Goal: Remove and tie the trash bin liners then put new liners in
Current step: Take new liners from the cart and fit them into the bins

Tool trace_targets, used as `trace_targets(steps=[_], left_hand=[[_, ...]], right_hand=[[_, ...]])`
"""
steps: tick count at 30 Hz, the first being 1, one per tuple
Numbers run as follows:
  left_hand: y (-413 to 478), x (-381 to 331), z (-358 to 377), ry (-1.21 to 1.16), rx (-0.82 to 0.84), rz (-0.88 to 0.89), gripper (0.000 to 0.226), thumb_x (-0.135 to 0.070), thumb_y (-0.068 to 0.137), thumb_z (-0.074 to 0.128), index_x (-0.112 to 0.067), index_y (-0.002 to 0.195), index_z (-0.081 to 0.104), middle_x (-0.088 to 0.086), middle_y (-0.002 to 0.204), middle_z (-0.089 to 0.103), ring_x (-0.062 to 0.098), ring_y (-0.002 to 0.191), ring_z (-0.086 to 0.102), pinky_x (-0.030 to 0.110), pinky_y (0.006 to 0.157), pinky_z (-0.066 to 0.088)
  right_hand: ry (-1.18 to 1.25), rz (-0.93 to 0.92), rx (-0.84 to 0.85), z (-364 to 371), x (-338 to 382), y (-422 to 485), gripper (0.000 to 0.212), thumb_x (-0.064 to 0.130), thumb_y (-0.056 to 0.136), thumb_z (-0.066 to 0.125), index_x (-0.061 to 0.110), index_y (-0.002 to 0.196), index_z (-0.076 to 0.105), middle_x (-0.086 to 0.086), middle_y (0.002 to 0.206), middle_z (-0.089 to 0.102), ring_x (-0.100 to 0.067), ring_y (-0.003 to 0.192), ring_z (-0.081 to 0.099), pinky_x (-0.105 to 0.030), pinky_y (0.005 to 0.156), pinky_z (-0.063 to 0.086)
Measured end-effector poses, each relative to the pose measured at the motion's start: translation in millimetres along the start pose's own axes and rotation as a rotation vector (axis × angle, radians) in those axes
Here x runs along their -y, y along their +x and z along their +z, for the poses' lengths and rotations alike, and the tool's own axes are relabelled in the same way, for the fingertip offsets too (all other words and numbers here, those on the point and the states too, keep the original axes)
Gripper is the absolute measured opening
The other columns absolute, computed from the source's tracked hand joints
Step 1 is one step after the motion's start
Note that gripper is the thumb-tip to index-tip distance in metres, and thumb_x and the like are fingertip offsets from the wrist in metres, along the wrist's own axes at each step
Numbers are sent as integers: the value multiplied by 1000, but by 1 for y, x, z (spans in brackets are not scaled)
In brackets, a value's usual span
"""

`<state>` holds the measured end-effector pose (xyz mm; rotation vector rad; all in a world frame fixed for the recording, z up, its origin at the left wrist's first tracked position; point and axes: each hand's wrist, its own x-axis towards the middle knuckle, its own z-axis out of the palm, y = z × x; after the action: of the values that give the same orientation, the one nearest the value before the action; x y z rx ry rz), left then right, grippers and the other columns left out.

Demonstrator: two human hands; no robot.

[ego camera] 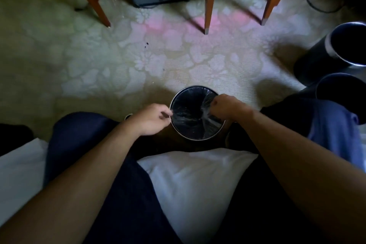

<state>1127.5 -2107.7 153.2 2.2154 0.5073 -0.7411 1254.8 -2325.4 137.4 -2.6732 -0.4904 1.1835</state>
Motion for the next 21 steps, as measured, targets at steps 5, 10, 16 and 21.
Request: trace_targets(steps=[5,10,16,21], left_hand=[[-62,8,-12,38,-86,97,17,-25,96,62,-34,109,69,-13,99,72,-3,79,62,27,80,51],[-67,-18,0,23,-48,131,19,-24,95,64,-40,104,67,-13,93,73,-2,75,63,33,83,53],[-50,-30,5,119,27,110,17,-26,98,60,-40,107,65,-14,95,71,5,88,66,22,81,48],[-11,-45,3,125,28,101,18,-26,98,59,-34,113,65,-17,94,67,6,89,64,29,83,51]], right_hand=[[18,-167,-10,-19,-6,-57,25,31,90,60,27,113,70,5,113,66,-18,103,60,-29,90,48],[239,-261,-112,-29,-25,-104,29,25,91,66,26,120,69,6,112,69,-15,107,63,-27,96,47],[297,-251,-178,-23,-23,-90,23,26,90,66,28,113,71,4,108,73,-17,101,66,-25,85,49],[335,-163,-166,-17,-26,-57,17,24,86,64,28,100,72,3,99,74,-21,96,69,-35,87,54]])
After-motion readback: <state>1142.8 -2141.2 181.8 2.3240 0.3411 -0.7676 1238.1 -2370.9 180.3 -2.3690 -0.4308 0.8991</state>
